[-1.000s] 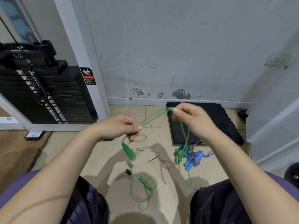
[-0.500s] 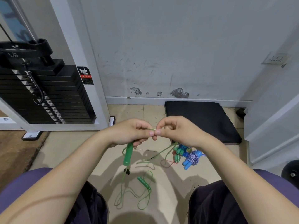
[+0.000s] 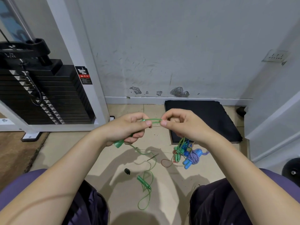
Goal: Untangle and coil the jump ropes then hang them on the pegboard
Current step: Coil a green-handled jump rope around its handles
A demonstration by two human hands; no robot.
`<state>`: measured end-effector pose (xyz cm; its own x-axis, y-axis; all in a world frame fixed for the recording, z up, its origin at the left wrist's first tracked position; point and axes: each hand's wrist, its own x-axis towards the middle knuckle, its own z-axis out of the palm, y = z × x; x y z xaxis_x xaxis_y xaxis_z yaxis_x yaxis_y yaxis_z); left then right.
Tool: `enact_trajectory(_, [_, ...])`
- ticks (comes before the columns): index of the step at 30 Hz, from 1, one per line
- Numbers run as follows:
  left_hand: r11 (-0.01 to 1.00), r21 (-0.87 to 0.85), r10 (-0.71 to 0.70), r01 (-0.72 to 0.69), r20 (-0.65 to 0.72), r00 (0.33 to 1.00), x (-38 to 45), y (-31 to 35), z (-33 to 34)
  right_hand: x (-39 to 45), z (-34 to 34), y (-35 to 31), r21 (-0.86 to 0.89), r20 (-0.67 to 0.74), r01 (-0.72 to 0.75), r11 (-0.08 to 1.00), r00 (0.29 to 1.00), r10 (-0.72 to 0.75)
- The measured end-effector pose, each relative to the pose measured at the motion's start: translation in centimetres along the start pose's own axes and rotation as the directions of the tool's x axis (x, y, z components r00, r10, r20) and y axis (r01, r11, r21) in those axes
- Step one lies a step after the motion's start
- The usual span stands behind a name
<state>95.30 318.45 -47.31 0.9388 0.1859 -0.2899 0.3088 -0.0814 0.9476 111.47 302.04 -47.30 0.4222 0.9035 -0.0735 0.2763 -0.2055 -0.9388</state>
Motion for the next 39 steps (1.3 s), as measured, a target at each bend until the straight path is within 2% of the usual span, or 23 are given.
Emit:
enact_trajectory(3, [1.000,0.010,0.029,-0.029,0.023,0.999,0.2,-0.4,0.1,0.0,0.4,0.0,-0.002,0.014,0.015,1.000,1.000,-0.015])
enact_trajectory(8, [0.997,-0.061,0.045,-0.042,0.045,0.998,0.2,-0.6,0.2,0.0,0.2,0.0,-0.028,-0.041,0.037,0.999,0.998,-0.038])
enact_trajectory(13, [0.974,-0.197,0.094,-0.112,-0.098,0.991,0.7,-0.8,0.6,0.2,0.3,-0.1,-0.095,-0.177,0.180,0.979,0.965,-0.195])
enact_trajectory(15, [0.963,-0.243,0.104,-0.118,-0.070,0.992,0.8,-0.8,0.8,0.0,0.6,-0.3,-0.160,-0.139,0.209,0.965,0.963,-0.232])
enact_trajectory(19, [0.960,-0.257,0.120,-0.110,0.026,0.992,0.7,-0.8,1.0,-0.1,1.5,-0.4,-0.208,-0.075,0.171,0.963,0.979,-0.190])
enact_trajectory(27, [0.979,-0.170,0.115,-0.111,0.015,0.993,0.4,-0.8,1.2,-0.1,1.1,-0.1,-0.197,0.012,0.149,0.969,0.989,-0.149])
enact_trajectory(30, [0.991,-0.093,0.098,-0.101,-0.045,0.994,0.1,-0.2,0.5,0.3,0.4,0.1,-0.096,-0.141,0.144,0.985,0.978,-0.156])
enact_trajectory(33, [0.993,-0.054,0.096,-0.104,-0.138,0.986,-0.3,-0.1,-0.9,0.1,-1.1,-0.4,0.029,-0.291,0.113,0.993,0.951,-0.099])
enact_trajectory(36, [0.991,-0.031,0.123,-0.131,-0.196,0.973,-0.2,-0.3,-1.1,-0.5,-1.2,-1.0,0.078,-0.218,0.066,0.995,0.975,-0.047])
enact_trajectory(39, [0.992,0.009,0.125,-0.125,-0.161,0.979,0.2,-0.6,0.6,-0.5,0.3,-1.0,0.098,-0.049,0.026,0.995,0.999,-0.021])
